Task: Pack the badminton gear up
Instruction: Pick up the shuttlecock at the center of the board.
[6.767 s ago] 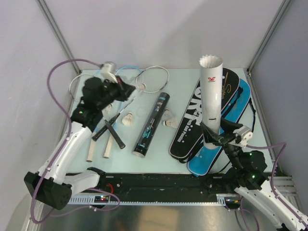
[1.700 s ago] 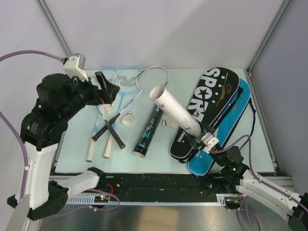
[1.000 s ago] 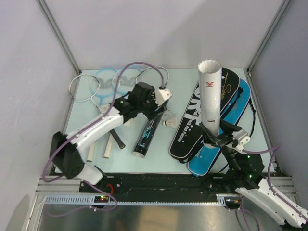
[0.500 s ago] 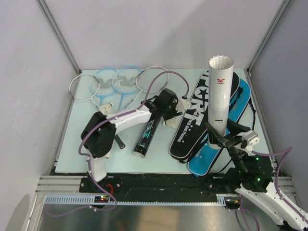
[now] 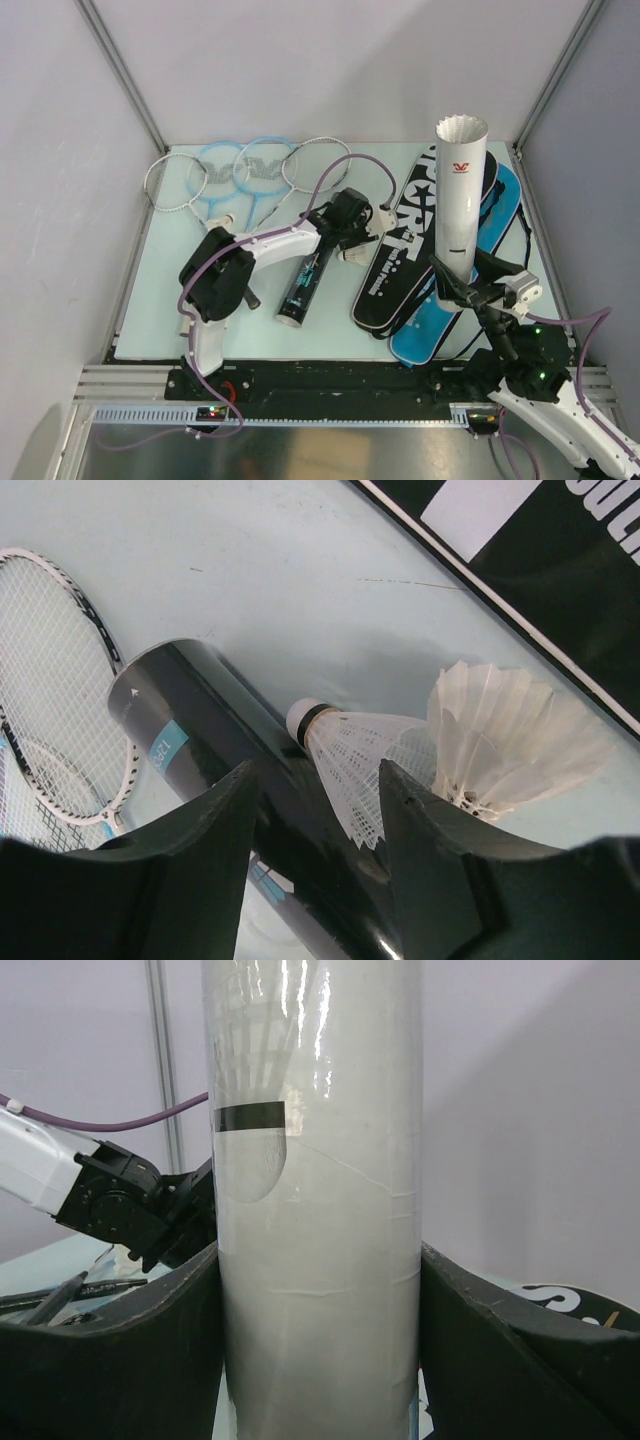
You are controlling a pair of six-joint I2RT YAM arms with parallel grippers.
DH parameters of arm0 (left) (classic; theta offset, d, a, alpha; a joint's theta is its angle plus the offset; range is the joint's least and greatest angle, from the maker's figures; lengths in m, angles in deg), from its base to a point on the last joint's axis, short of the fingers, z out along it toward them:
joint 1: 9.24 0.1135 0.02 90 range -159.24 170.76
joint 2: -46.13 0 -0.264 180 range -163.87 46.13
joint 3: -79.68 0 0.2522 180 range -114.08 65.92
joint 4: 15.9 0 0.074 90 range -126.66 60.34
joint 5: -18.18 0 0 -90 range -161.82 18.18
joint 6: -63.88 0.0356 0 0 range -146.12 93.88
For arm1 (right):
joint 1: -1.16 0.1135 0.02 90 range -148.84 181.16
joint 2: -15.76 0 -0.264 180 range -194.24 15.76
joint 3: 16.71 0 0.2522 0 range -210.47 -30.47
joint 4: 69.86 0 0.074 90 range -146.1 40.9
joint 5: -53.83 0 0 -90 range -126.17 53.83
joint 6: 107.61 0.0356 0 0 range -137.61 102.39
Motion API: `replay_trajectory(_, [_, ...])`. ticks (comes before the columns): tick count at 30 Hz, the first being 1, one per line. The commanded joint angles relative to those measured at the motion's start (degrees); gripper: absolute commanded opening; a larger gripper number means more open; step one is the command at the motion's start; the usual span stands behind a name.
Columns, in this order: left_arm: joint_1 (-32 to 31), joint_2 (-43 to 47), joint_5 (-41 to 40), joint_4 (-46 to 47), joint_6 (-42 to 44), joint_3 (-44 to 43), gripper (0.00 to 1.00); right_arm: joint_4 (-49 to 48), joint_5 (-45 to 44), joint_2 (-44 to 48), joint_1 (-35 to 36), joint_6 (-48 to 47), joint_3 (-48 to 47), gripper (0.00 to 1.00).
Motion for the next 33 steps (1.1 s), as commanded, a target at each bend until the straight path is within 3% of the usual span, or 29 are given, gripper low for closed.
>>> replay_trajectory(1, [0.02, -1.68, -0.99, 2.54, 1.62, 0.11, 0.55, -1.83, -0.92, 1.1, 0.14, 1.13, -3.27, 0.28])
replay_trajectory(10, [-0.09, -1.84, -2.45, 3.17, 3.27, 2.02, 0.52, -0.32, -2.05, 1.2, 0.22, 1.26, -3.58, 0.28])
replay_trajectory(21, [-0.08, 1.93, -5.36, 6.6, 1.25, 2.39, 0.04, -0.02, -2.38, 1.17, 0.2, 2.05, -3.69, 0.28])
replay_trajectory(29, [1.34, 11.06, -6.97, 8.81, -10.13, -0.04, 0.0, 2.74, -2.44, -1.32, 0.21, 4.33, -3.66, 0.29])
replay_trajectory(33, [2.55, 16.68, -7.47, 7.68, -21.09, -1.19, 0.0, 3.5, -2.04, -1.9, 0.19, 3.35, -3.32, 0.3])
